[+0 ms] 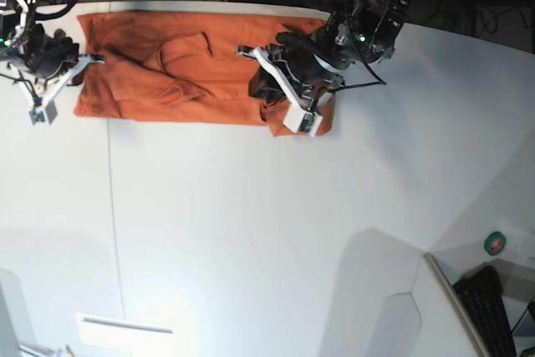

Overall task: Layout the t-shirt on the table in an organized manner, then fold the t-shirt properly
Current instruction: 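Lift the strip end with the left gripper toward the right gripper, then lay the strip end over the shirt with the left gripper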

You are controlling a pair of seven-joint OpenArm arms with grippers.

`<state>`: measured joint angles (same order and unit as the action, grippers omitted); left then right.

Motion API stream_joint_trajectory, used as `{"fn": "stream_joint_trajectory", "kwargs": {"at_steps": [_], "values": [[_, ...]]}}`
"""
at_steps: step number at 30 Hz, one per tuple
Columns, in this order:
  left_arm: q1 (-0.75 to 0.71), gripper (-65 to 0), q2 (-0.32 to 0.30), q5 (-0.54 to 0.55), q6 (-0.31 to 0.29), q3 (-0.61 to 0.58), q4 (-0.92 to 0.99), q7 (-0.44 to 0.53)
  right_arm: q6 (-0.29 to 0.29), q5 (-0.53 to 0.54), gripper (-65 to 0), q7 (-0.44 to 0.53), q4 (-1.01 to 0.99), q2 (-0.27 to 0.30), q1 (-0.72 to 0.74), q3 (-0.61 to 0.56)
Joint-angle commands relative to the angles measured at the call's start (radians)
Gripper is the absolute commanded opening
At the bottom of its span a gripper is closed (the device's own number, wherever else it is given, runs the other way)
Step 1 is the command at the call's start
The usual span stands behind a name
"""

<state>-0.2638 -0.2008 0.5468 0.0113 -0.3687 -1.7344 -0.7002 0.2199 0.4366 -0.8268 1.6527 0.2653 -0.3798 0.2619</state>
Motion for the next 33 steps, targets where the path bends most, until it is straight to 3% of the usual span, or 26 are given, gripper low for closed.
{"fn": "stream_joint_trajectory", "kwargs": {"at_steps": [1, 33], "values": [[0.005, -65.0, -0.006, 0.003, -0.001, -0.006, -0.008, 0.015, 0.005, 0.001, -65.0, 0.014, 0.014, 0.013, 0.005, 0.007], [0.019, -65.0, 0.03, 0.002, -0.001, -0.005, 0.026, 0.018, 0.005, 0.005, -65.0, 0.014, 0.014, 0.013, 0.003, 0.006]]}}
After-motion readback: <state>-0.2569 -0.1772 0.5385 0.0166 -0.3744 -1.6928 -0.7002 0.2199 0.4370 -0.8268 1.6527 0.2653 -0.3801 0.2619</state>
